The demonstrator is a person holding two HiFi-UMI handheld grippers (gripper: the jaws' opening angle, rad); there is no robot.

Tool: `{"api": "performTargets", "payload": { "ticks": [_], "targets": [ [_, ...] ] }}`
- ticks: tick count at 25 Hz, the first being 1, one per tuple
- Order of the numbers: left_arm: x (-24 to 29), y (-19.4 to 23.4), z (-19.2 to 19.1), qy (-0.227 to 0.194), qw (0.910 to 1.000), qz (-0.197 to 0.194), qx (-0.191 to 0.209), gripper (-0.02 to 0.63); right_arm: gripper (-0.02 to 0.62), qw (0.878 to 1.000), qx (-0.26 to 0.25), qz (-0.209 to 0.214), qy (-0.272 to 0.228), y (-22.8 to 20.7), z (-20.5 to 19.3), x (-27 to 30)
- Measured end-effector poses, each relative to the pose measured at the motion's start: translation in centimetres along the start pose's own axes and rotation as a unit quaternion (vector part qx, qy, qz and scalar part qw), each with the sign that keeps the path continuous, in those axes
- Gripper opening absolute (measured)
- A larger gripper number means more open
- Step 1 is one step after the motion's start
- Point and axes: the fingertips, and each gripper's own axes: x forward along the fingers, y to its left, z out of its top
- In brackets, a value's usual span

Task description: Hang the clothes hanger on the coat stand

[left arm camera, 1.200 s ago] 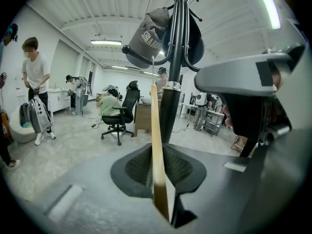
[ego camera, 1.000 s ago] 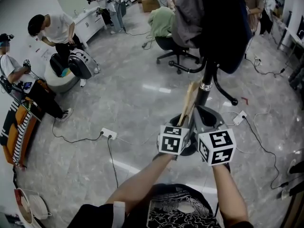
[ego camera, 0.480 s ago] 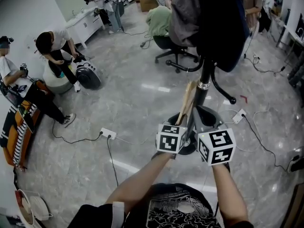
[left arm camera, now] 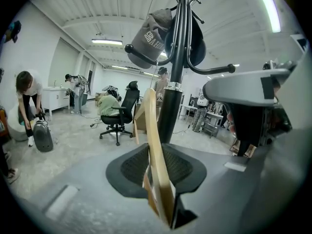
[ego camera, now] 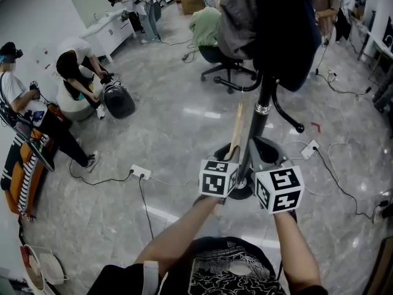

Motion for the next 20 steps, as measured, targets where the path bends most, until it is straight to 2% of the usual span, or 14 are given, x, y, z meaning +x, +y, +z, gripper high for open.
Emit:
{"api": "performTargets", "payload": {
  "ticks": [9,20],
  "targets": [
    [-0.8,0.4,-0.1,-0.006,0.9999,0.016,0.000,0.106,0.002,1.000,-0.001,0.003,-0.001,0.2,-0.3,-0.8],
    [-2.7,0.4,0.2,-0.018,0.9996,0.020,0.002,0.107,0.002,1.000,-0.004,0.013,-0.005,1.2,-0.7,-1.4]
  ]
}}
